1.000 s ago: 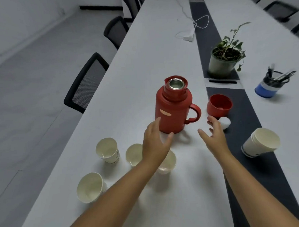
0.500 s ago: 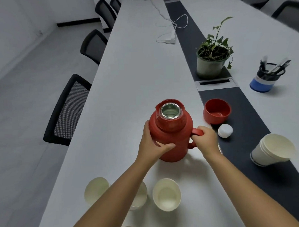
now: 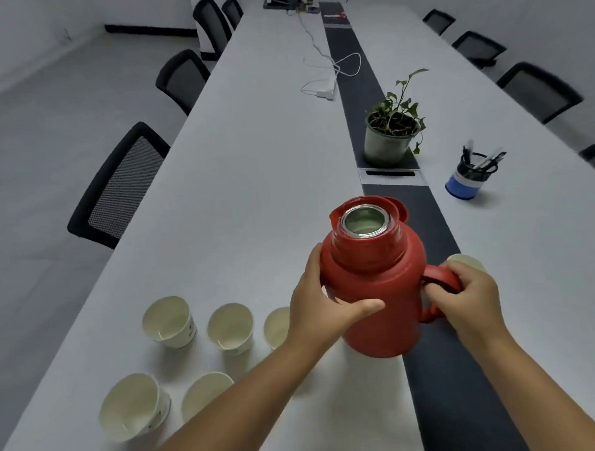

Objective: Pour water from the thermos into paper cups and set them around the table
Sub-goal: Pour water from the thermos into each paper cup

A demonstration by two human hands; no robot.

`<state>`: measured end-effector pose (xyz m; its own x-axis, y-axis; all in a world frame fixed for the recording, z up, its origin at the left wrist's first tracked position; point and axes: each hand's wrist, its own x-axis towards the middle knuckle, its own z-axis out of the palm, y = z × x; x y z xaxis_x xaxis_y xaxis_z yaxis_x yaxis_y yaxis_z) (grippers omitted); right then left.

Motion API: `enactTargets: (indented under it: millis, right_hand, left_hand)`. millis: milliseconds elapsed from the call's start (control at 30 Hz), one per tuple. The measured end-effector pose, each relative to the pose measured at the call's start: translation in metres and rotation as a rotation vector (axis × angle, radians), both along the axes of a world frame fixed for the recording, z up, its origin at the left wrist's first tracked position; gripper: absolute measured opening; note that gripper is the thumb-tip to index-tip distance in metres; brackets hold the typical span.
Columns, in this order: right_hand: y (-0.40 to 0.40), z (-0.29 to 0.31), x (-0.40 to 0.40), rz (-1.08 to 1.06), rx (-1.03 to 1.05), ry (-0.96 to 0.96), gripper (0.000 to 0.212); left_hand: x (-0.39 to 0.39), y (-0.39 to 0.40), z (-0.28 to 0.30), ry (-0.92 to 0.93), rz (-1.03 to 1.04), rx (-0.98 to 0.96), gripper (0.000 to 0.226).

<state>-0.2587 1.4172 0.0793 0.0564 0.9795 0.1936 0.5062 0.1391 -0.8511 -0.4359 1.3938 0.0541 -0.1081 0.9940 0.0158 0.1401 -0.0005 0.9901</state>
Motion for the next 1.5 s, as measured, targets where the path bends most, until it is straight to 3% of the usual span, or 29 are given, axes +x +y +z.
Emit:
enactTargets:
  millis: [200,600,800,1000,1300,1500]
  right_hand:
    - [-0.052,0.028,0.016,0.093,0.014,-0.085,0.02]
    - [-0.084,0.026,0.014,0.234,-0.076,-0.296,0.03]
    - [-0.076,0.02,0.005,0.299,-0.109,-0.396,0.031]
    - [-0.061,0.02,-0.006,0.352,-0.125,-0.492,0.026]
    - [-0.043,0.021,-0.027,0.403,-0.157,-0.587,0.017]
    - [-0.033,0.023,-0.039,0.42,-0.18,-0.655,0.015]
  left_hand:
    - [0.021,-0.055,-0.007,-0.203,0.03,-0.047,0.08]
    - [0.045,-0.117,-0.041,-0.421,0.147,-0.23,0.089]
    - [0.051,-0.12,-0.059,-0.521,0.202,-0.258,0.063]
    - [0.051,-0.115,-0.067,-0.6,0.261,-0.249,0.056]
    - [0.043,-0.104,-0.074,-0.674,0.302,-0.243,0.064]
    - [0.042,-0.098,-0.076,-0.742,0.338,-0.222,0.046]
